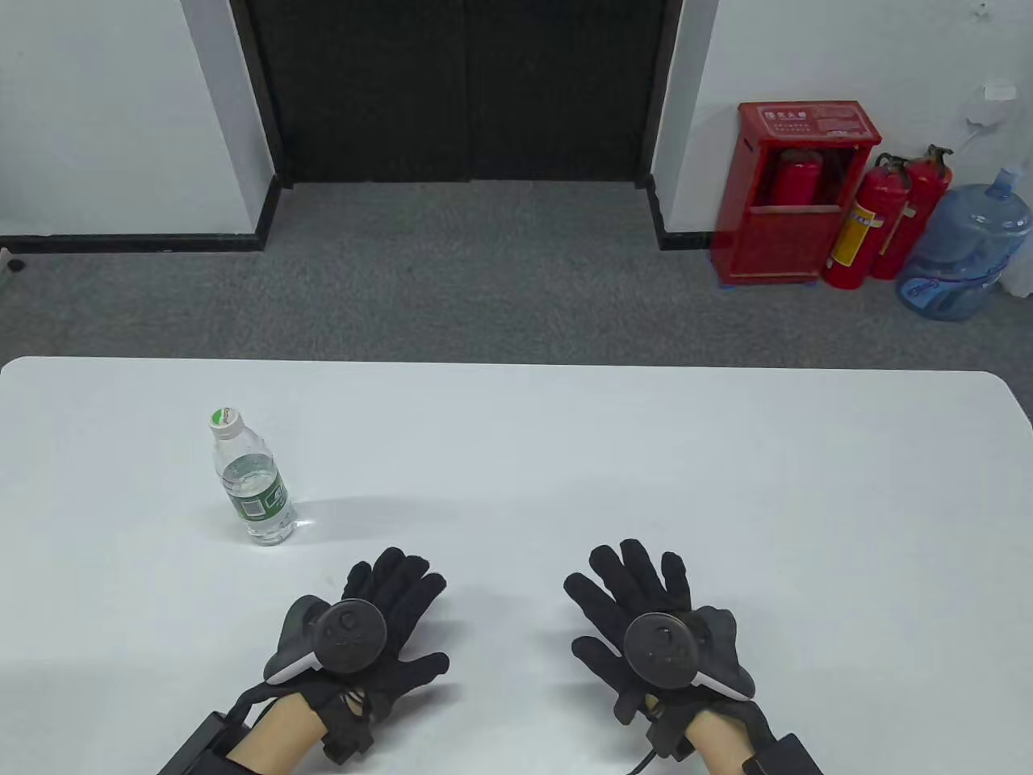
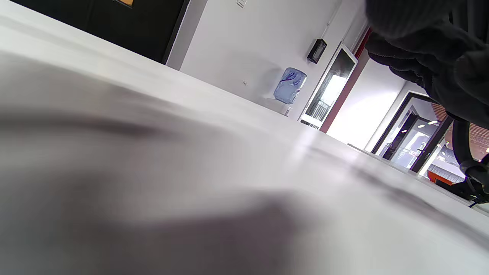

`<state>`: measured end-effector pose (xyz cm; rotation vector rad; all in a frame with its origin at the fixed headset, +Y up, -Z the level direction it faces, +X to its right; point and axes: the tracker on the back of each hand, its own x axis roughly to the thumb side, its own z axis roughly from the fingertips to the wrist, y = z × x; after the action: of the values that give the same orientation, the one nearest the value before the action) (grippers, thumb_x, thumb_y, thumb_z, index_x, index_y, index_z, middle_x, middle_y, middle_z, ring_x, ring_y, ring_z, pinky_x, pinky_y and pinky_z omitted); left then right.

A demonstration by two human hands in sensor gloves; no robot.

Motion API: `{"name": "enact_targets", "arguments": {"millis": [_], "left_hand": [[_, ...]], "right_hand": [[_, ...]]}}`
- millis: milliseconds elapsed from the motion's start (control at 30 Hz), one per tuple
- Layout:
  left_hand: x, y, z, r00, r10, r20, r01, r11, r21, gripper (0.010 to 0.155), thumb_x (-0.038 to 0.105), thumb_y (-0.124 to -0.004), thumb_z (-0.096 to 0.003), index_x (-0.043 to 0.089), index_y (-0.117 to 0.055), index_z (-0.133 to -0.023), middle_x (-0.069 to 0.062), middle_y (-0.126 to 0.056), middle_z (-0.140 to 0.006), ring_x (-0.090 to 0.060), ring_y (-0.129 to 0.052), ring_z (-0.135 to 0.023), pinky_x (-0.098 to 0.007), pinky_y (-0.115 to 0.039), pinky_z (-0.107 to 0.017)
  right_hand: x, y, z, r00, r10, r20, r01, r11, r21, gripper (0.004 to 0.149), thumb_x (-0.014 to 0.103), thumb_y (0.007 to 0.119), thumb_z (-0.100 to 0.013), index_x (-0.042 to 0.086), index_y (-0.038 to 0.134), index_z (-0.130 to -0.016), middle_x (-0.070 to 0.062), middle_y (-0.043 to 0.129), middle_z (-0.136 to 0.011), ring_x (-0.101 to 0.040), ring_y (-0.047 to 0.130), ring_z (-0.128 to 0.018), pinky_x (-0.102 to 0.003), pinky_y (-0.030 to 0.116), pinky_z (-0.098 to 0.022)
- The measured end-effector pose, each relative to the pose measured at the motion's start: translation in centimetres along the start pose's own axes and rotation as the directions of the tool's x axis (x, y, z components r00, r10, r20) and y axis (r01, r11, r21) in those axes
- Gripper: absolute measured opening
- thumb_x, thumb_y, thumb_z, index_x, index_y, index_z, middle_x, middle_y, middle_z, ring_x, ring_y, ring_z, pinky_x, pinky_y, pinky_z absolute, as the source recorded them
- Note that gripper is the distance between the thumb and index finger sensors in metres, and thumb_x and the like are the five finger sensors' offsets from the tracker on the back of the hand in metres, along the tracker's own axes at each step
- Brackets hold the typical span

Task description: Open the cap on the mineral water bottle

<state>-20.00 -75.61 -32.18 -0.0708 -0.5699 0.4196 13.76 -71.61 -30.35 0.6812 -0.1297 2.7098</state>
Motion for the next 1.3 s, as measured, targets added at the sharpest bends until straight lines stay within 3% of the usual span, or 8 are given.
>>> {"name": "enact_targets", "arguments": {"millis": [1300], "left_hand": [[0.0,0.8,0.2,1.000,0.027,-0.009,-0.027,1.000,-0.010,0.087,0.073,-0.069,-0.0361,0.043,-0.017,-0.099,-0.002,-0.012,-0.109,-0.035,-0.012,-0.108,-0.063,-0.016,-0.073]], "right_hand": [[0.0,-0.1,0.9,0.996,-0.077,0.037,0.077,0.997,0.011,0.072,0.063,0.061,-0.038,0.044,0.035,-0.102,-0.001,0.026,-0.116,-0.038,0.015,-0.104,-0.066,0.012,-0.065]]}}
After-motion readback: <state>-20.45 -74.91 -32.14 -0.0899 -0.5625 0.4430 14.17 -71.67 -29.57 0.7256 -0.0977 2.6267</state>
